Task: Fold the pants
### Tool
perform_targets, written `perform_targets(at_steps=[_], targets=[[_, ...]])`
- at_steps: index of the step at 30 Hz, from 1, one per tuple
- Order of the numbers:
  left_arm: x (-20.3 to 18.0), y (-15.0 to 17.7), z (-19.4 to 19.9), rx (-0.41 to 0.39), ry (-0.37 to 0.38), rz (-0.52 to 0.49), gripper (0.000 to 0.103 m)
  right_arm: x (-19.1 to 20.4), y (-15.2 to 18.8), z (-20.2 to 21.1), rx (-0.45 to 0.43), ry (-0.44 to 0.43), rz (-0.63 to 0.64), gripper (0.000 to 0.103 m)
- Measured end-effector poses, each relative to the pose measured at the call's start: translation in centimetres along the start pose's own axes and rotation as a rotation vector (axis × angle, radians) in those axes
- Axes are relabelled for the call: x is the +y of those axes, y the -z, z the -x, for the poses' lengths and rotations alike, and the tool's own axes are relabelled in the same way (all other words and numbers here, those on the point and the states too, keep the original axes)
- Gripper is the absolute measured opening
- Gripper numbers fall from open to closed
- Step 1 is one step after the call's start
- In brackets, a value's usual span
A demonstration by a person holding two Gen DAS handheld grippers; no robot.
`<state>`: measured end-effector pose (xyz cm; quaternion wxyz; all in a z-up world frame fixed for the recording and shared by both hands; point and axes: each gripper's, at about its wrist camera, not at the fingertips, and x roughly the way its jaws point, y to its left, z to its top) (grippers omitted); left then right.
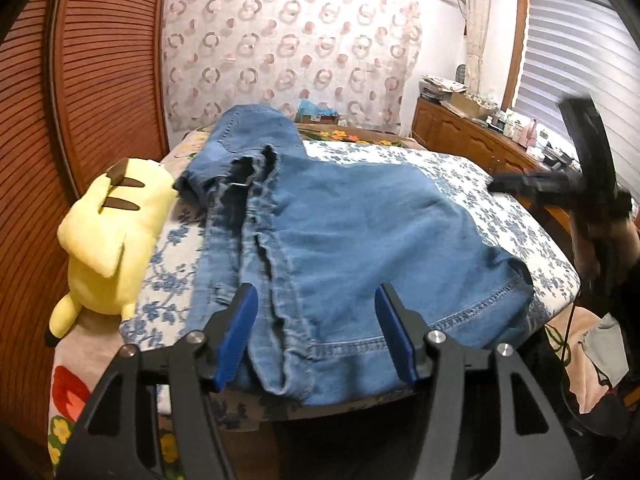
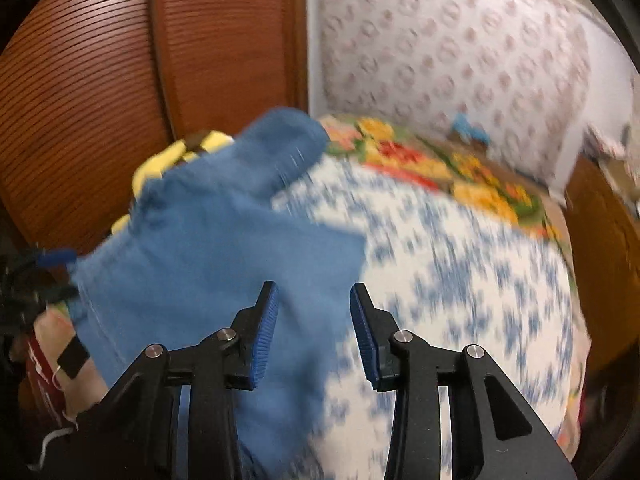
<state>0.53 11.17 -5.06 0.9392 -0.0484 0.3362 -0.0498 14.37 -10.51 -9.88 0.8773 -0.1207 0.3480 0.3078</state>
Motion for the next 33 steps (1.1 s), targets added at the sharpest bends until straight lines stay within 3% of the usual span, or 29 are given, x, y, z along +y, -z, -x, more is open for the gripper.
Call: perform_targets(at_steps=[8, 15, 17, 19, 27, 29, 31, 33], targets=[[-1.7, 0.1, -1.9, 0.031, 0.011, -0.012, 0.060, -0.1, 6.2, 0.6, 0.044, -0.081, -0.129, 0.037], [-1.5, 0.8, -3.0, 0.054, -0.002, -0.004, 0.060, 1.0, 7.9, 0.1, 0.072, -0.138, -0.173, 0.037], [-1.4, 1.0, -3.1, 0.057, -0.001, -0.001, 0.060, 1.3, 8.4, -0.2, 0.087, -0.147, -0.175, 0.032], [-1.1, 1.2, -3.2, 0.060, -0.006, -0.002, 0.060, 1.9, 8.8, -0.2, 0.095, -0.176, -0.161, 0.009], [0.3, 2.3, -3.4, 0.069, -0.012, 0.013, 0.060, 2.2, 8.5, 1.0, 0.064, -0.155, -0.151, 0.006], [0.2, 2.5, -3.4, 0.067, -0.016, 0.005, 0.060, 1.9, 8.0, 1.4, 0.044, -0.134, -0.159, 0.008], [0.2, 2.5, -3.4, 0.067, -0.017, 0.003, 0.060, 1.5, 7.5, 1.5, 0.026, -0.116, -0.173, 0.030], [0.1, 2.5, -3.4, 0.065, -0.015, 0.004, 0.060, 1.1, 7.0, 1.2, 0.013, -0.116, -0.192, 0.040]])
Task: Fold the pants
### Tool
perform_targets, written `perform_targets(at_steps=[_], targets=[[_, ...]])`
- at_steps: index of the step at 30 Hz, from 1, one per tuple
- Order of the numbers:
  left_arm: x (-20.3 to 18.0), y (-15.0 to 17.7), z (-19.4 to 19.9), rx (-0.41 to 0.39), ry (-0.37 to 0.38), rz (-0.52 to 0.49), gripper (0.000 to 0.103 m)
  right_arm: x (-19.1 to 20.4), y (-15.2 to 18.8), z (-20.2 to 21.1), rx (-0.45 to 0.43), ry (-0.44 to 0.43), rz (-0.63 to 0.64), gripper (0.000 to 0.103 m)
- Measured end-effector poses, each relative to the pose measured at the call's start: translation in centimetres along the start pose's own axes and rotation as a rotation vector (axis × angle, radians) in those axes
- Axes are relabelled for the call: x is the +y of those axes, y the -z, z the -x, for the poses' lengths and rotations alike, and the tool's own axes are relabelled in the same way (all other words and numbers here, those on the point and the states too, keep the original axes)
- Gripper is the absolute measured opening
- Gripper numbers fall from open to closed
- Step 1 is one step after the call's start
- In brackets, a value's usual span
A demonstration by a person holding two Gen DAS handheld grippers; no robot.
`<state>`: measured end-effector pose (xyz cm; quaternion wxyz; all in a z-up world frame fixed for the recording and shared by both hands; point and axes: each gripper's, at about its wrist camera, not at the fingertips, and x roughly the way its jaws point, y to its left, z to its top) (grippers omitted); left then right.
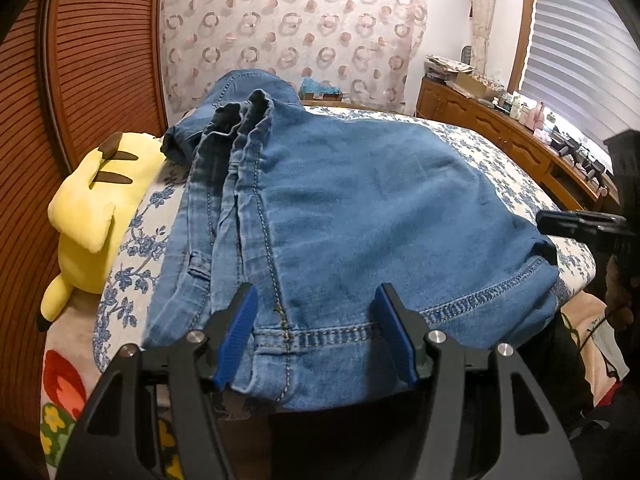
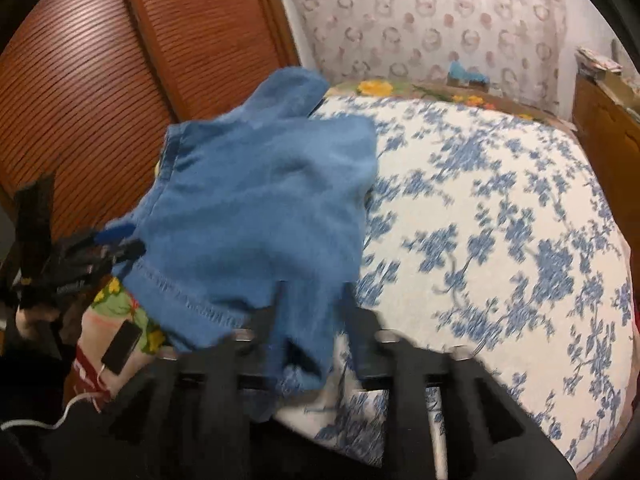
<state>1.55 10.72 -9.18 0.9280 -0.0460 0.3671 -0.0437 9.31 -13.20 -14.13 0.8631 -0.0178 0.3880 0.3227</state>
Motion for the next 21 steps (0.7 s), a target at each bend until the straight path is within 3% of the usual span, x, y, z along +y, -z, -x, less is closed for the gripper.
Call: perform_targets(at_steps=[3, 6, 12, 21], targets=[[0.0, 0.1, 0.0, -0.001, 0.002, 0.002, 0.060, -0.2, -0.6, -1.0, 0.005, 0.010, -0.006, 0.049], [0.1, 0.1, 0.0, -0.001, 0.003, 0.001, 0.060, -0.2, -0.8, -2.6, 0.028, 0.005, -0.008, 0.051], [0.0, 0.3, 0.1, -0.001, 0.014, 0.004, 0.060, -0.4, 0.0, -5.1, 0.079, 0.018, -0.030, 0.053], [0.0, 0.3, 0.1, -0.001, 0.012, 0.003, 0.061, -0.6, 0.1, -5.2, 0.077, -0.018, -0.054, 0.053]])
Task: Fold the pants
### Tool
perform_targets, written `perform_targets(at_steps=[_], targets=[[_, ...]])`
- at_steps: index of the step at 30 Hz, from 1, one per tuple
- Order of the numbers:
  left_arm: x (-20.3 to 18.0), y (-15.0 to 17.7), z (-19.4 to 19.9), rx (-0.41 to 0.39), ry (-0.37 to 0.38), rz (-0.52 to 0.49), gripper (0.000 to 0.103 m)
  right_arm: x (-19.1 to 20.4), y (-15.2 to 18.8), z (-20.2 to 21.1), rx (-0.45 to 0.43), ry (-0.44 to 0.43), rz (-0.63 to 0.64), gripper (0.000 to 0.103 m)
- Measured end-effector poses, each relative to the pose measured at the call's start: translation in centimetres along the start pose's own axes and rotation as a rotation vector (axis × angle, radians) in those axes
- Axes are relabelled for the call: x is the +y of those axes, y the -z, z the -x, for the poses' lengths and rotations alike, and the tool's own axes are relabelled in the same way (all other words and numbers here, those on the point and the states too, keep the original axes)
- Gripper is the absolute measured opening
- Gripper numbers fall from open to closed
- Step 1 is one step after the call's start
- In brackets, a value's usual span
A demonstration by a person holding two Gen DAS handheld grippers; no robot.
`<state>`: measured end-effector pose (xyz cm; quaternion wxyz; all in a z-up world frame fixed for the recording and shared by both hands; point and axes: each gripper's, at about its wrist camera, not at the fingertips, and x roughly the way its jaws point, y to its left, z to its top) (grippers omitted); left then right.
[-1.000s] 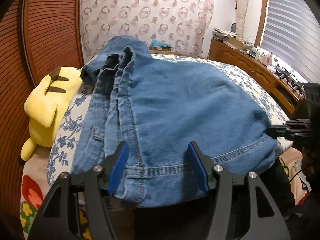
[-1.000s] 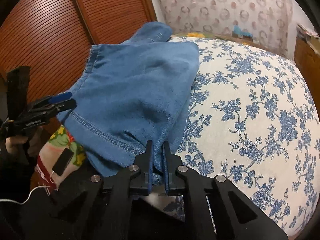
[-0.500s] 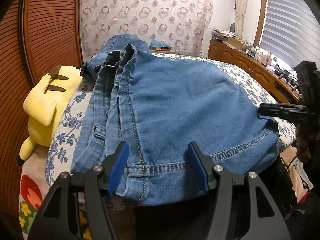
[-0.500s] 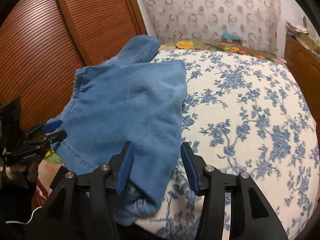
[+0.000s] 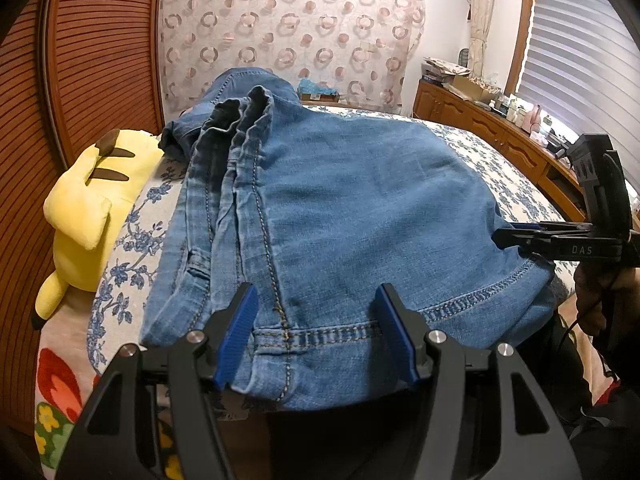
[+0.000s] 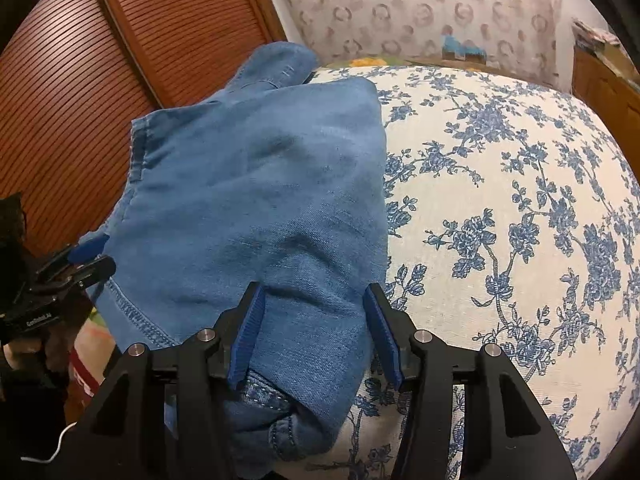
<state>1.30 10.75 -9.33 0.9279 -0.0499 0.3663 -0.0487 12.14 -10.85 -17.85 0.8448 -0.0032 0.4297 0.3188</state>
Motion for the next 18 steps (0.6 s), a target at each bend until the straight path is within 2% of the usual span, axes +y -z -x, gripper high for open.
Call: perform_targets(at_steps=[3, 4, 6, 8, 13, 18], targets=[[0.0, 0.0, 0.0, 0.000, 0.000, 0.000, 0.061, 0.0, 0.0, -0.1, 0.007, -0.041, -0.006, 0.036], [0.0, 0.0, 0.0, 0.000, 0.000, -0.001, 0.061, 0.1, 0.0, -0.1, 0.006, -0.045, -0.002, 0.023], [0.0, 0.0, 0.0, 0.001, -0.001, 0.000, 0.061, 0.8, -0.3, 0.4, -0.002, -0.062, 0.018, 0.009], [0.1, 0.0, 0.1, 0.007, -0.005, -0.003, 0.061, 1.9, -1.0, 1.6, -0.041, -0.058, 0.057, 0.007], [1.3, -0.5, 1.9, -0.028, -0.024, 0.032, 0.061, 5.7, -4.0, 5.0, -0.151, -0.122, 0.147, 0.005], [3.8, -1.3, 4.6, -0.079, -0.062, 0.057, 0.061, 11.5, -7.3, 5.1, -0.186, -0.166, 0.270, 0.005]])
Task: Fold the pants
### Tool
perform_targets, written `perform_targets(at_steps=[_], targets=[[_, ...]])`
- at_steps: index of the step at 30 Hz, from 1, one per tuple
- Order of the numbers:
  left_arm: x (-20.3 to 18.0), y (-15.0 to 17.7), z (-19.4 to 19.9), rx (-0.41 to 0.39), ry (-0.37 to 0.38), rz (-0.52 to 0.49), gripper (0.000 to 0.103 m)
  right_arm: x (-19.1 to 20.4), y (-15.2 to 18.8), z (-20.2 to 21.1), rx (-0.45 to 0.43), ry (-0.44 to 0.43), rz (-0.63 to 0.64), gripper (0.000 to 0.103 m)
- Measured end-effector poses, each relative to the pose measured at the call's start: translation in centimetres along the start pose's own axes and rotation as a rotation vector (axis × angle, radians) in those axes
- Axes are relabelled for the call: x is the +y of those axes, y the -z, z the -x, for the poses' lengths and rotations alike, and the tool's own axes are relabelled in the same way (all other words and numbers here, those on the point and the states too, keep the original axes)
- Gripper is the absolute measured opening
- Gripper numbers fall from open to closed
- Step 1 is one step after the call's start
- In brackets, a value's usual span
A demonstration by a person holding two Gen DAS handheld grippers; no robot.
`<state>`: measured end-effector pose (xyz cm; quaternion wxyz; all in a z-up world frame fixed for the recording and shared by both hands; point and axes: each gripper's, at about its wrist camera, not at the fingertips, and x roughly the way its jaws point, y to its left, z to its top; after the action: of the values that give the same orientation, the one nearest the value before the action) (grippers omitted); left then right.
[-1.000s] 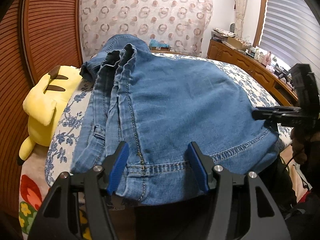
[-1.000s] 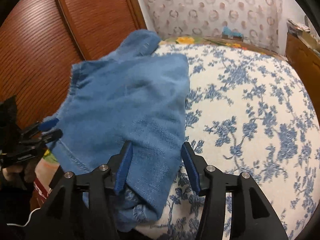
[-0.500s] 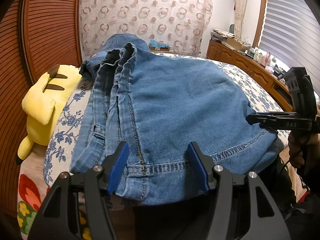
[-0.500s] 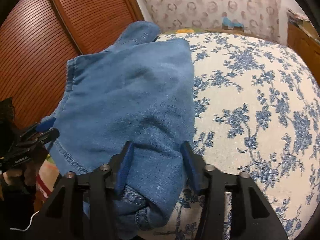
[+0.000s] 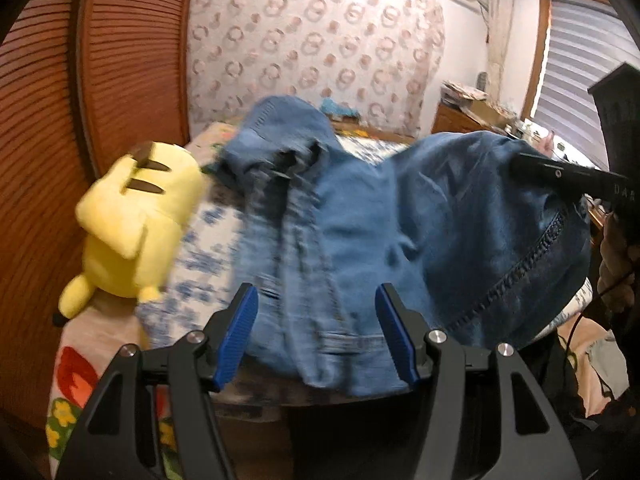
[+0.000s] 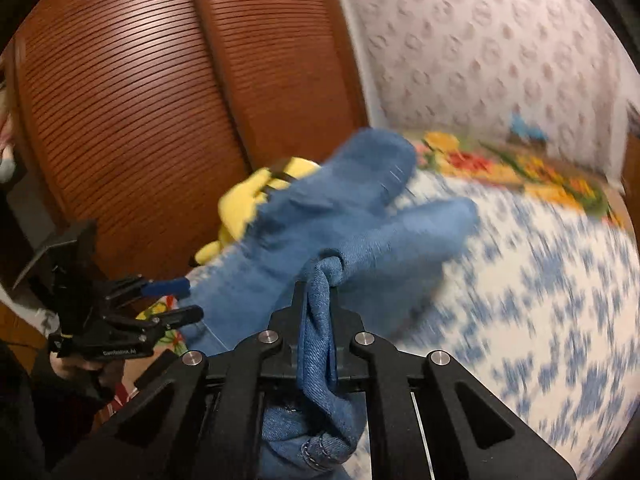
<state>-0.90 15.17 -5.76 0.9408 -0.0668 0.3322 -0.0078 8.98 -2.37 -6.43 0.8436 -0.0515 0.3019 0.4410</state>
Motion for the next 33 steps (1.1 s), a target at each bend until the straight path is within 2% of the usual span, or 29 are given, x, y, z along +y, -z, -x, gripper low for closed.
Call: perform_targets(at_steps=[5, 8, 11, 15, 18, 20, 22, 24, 26, 28, 30, 33], targets=[[3.4, -0.3, 1.8, -0.038, -0.068, 0.045, 0.061, 4.3, -2.8, -3.5, -0.003, -0.100, 0.070, 0.005], [5.2, -0.1, 2.4, -0.048, -0.107, 0.067, 0.061, 6.6, -3.3, -6.1, 0.021, -0.156, 0.101, 0.005], [6.9, 0.2, 2.8, -0.052, -0.129, 0.098, 0.060, 8.6, -2.9, -9.5, 0.080, -0.206, 0.110, 0.005], [8.0, 0.5, 3.2, -0.054, -0.149, 0.113, 0.060, 9.2, -1.1, -13.5, 0.175, -0.256, 0.080, 0.004], [8.4, 0.7, 3.3, -0.055, -0.155, 0.127, 0.060, 9.3, 0.5, -15.2, 0.234, -0.232, 0.098, 0.005], [8.4, 0.8, 3.2, -0.054, -0.156, 0.130, 0.061, 9.1, 0.6, -14.7, 0.230, -0.241, 0.091, 0.008], [8.2, 0.9, 3.1, -0.052, -0.154, 0.127, 0.061, 9.0, 0.0, -13.6, 0.215, -0.241, 0.086, 0.025], [7.9, 0.8, 3.3, -0.054, -0.147, 0.124, 0.061, 8.8, -1.0, -11.7, 0.172, -0.229, 0.098, 0.036], [7.4, 0.5, 3.3, -0.058, -0.133, 0.118, 0.061, 8.1, -1.9, -9.6, 0.118, -0.200, 0.112, 0.040], [6.7, 0.1, 3.1, -0.063, -0.115, 0.110, 0.061, 6.7, -3.0, -7.7, 0.065, -0.141, 0.121, 0.050], [6.1, -0.5, 2.9, -0.068, -0.096, 0.106, 0.061, 4.8, -3.7, -6.8, 0.037, -0.057, 0.124, 0.055], [4.6, -1.6, 2.5, -0.075, -0.039, 0.093, 0.061, 1.5, -4.0, -7.3, 0.045, 0.057, 0.116, 0.056]])
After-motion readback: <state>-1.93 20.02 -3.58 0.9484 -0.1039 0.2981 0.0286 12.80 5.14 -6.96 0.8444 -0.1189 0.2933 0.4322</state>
